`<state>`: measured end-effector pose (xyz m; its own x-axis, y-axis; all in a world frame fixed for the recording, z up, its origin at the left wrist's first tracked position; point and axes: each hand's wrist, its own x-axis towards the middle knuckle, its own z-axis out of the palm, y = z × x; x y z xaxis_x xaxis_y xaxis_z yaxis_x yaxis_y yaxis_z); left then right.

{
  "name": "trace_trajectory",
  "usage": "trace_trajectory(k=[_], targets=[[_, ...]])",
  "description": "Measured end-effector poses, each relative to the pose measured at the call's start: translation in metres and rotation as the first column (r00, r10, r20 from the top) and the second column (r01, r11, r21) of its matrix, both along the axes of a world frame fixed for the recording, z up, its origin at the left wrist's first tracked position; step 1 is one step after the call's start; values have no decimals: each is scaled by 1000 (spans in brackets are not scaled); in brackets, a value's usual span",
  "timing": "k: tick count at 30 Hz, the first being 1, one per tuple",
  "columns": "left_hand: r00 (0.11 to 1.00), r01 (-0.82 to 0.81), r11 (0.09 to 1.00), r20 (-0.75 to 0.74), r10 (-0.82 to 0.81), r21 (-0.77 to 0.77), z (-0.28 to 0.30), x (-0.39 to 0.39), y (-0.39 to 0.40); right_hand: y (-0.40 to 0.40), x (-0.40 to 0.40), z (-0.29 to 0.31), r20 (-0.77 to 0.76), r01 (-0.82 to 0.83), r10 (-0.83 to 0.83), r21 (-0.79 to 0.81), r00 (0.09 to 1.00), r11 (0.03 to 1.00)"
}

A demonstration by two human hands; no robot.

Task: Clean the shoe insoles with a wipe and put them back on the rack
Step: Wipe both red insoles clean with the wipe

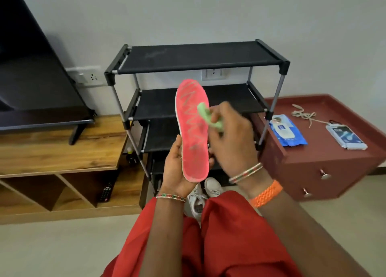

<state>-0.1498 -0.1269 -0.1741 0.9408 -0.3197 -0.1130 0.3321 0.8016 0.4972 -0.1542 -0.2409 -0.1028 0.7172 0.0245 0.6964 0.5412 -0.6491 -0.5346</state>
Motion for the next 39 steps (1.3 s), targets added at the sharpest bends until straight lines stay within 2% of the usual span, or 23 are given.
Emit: trace_trajectory(k=[3, 5, 8, 11, 13, 16, 21, 24, 27, 32, 35, 37, 39], targets=[[999, -50, 995, -20, 49, -84, 12, -10, 9, 31, -25, -13, 44, 33, -16, -418, 999, 908], [997, -58, 996, -49, 55, -64, 13, -16, 16, 47, -41, -22, -9, -17, 14, -543, 1000, 839], [992, -93, 990, -94, 83, -104, 17, -25, 26, 55, -62, -24, -95, -84, 39, -529, 995, 845], [983, -169, 967, -100, 153, -188, 21, -32, 32, 55, -78, -22, -81, -90, 57, -496, 995, 864], [989, -141, 974, -70, 131, -177, 22, -39, 28, 57, -84, -14, -161, -144, 78, -450, 984, 881], [998, -52, 992, 12, 54, -118, 25, -48, 17, 56, -69, 0, -306, -138, -59, -583, 950, 801], [997, -69, 992, 12, 71, -105, 27, -50, 18, 58, -73, -14, -210, -42, -131, -659, 969, 751], [984, -176, 977, -17, 175, -121, 20, -53, 27, 46, -100, -27, -87, 0, -65, -601, 994, 799], [988, -154, 980, -5, 155, -125, 22, -53, 25, 35, -96, -24, -9, 31, -44, -562, 999, 827], [996, -58, 993, 58, 64, -99, 30, -58, 8, 29, -69, 1, -73, -17, -13, -404, 997, 915], [996, -22, 997, 80, 28, -78, 31, -60, 3, 27, -59, 7, -30, 6, -19, -380, 999, 925], [998, -43, 997, 53, 46, -57, 28, -60, 4, 26, -64, 2, -70, -60, 37, -371, 997, 927], [998, -60, 997, 11, 60, -54, 21, -61, 8, 24, -76, -10, -195, -198, 136, -347, 971, 917]])
